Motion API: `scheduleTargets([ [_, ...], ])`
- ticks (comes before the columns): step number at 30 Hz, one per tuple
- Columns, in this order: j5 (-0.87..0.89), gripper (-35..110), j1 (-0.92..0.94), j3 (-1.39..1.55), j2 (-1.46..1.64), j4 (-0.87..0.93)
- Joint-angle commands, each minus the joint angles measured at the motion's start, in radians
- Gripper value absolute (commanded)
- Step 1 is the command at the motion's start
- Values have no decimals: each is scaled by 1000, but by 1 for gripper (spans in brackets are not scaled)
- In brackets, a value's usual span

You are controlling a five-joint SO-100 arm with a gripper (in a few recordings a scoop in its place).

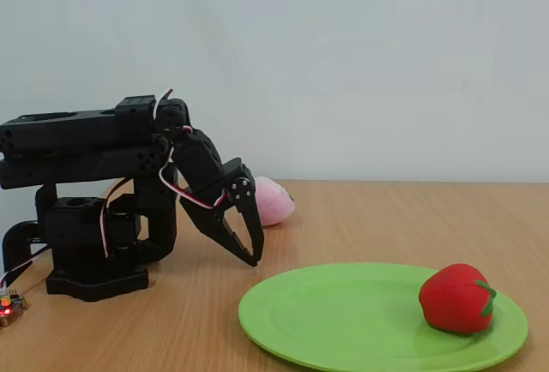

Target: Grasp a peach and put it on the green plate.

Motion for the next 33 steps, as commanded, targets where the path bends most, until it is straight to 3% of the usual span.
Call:
scheduleTargets([
  [1, -89, -8, -77, 5, 21, 3],
  [15, -163, -8, -74, -17, 20, -11],
  [25, -397, -7, -133, -235, -94, -12],
  [33, -423, 0, -190, -440, -235, 6],
])
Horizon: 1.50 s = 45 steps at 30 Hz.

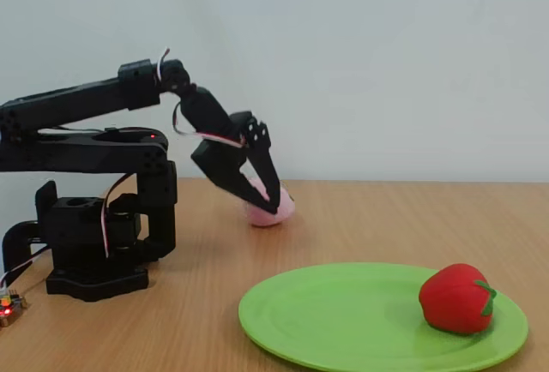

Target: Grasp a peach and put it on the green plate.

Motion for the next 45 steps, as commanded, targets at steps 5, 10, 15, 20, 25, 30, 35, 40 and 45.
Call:
scheduleTargets([
  [5, -92, 0, -66, -163, -140, 46],
  [10, -103, 0, -72, -189, -198, 46],
  [15, -308, 2, -78, -225, -245, 78],
  [20, -364, 4, -112, -241, -290, 58],
  [25, -492, 12, -152, -272, -350, 52],
  [30, -614, 19, -189, -298, -399, 44],
  [35, -676, 25, -221, -301, -433, 25],
  [40, -680, 33, -253, -298, -454, 28],
  [45, -673, 37, -272, -296, -495, 18],
])
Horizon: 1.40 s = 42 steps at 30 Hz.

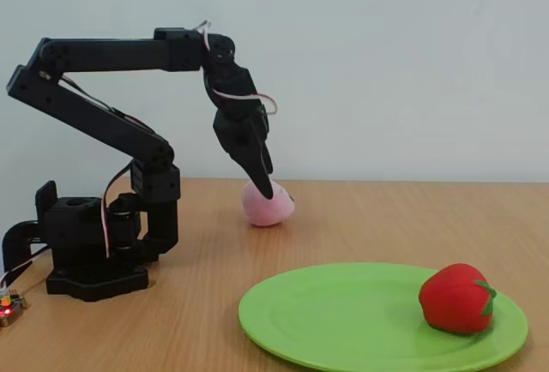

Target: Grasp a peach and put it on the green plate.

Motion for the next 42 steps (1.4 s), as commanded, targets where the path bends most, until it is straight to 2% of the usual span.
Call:
scheduleTargets([
  [1, -8, 37, -21, -23, -12, -6],
  [11, 52, 40, -35, 9, -117, -92],
  [26, 83, 42, -190, 23, -216, -173],
  [42, 72, 42, -193, -18, -373, -307],
])
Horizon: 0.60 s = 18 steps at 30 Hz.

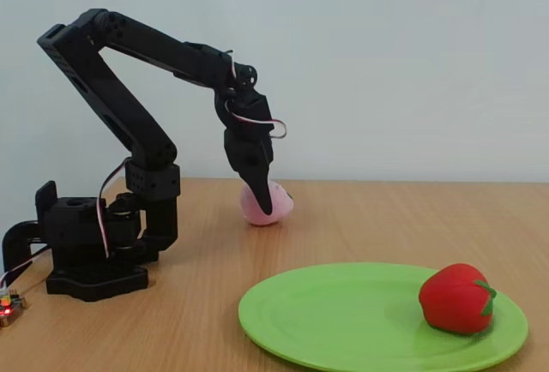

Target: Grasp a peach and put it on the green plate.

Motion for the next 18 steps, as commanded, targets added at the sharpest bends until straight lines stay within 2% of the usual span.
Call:
scheduleTargets([
  [1, -14, 42, -12, -20, -17, -15],
  [18, -9, 37, -3, -41, -181, -110],
])
